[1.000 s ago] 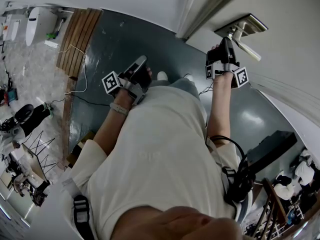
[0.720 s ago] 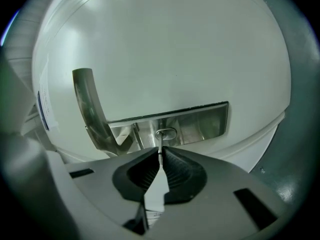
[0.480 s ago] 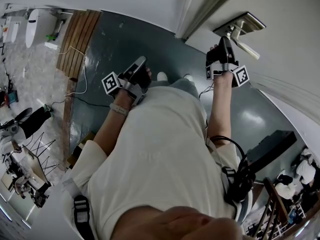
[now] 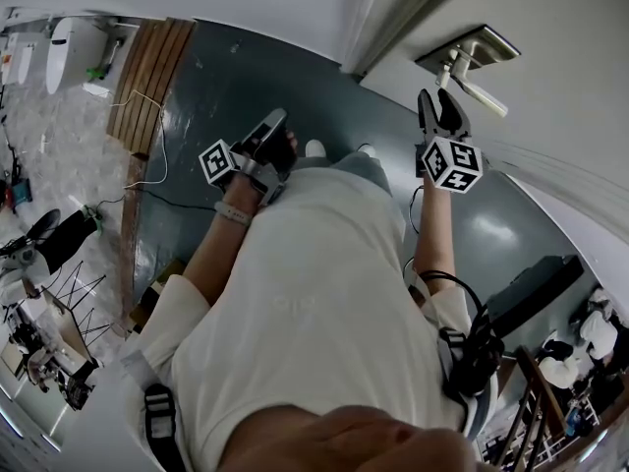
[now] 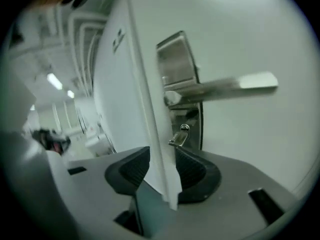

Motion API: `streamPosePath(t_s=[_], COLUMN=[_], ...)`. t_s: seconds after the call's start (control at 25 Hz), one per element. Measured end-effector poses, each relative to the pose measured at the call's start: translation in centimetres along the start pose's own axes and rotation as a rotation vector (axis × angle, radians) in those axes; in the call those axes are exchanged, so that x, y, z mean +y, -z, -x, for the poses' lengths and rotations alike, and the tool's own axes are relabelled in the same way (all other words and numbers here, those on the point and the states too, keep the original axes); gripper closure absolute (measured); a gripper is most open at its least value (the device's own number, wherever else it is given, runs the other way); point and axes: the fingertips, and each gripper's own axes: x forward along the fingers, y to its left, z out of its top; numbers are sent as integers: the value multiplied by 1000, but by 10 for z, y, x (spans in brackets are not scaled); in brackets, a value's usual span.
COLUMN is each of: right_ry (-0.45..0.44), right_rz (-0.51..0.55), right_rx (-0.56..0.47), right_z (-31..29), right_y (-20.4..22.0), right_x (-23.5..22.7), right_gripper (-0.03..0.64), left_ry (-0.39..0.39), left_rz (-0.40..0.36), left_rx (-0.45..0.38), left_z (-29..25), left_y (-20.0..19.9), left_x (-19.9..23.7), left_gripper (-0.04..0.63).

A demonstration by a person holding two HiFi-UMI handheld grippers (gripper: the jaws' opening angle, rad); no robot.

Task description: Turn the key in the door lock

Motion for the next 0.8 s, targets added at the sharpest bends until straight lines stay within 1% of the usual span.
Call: streamPosePath(t_s=[0.12,0.2,0.28,0.32,0.36,0.4,0.56,0.72,0.8], right_ry=[182,276,347,375,394,405,423,397,403], right_rz=[476,764,1016,1113,1177,1205,1229,1274,1282], right_rx=[106,156,185,197,208,217,223,237,234], right_z=[6,5,0,-4,-8,-12,-27,-42,-44], right_y=[3,4,4,4,3,2,-4,-1,-2], right_x=[-4,-5,-3,-3,-4,-6,-17,-20,-20], right_gripper=[471,471,471,471,471,471,471,471,471], left_ry=[2,2,2,2,2,2,-1,-1,-2], left_rz=[0,0,0,-2,-4,-7,-8,-11,-11], left_rx=[-2,-2,1,3,5,6,-2,-7,-10], left_z=[-1,-2,-1,-1,-1,0,3,5,6], left_y=[-1,0,0,1,1,1,0,1,1], left_x=[0,0,2,2,2,2,1,0,0], left_gripper=[588,588,588,588,588,588,588,588,588])
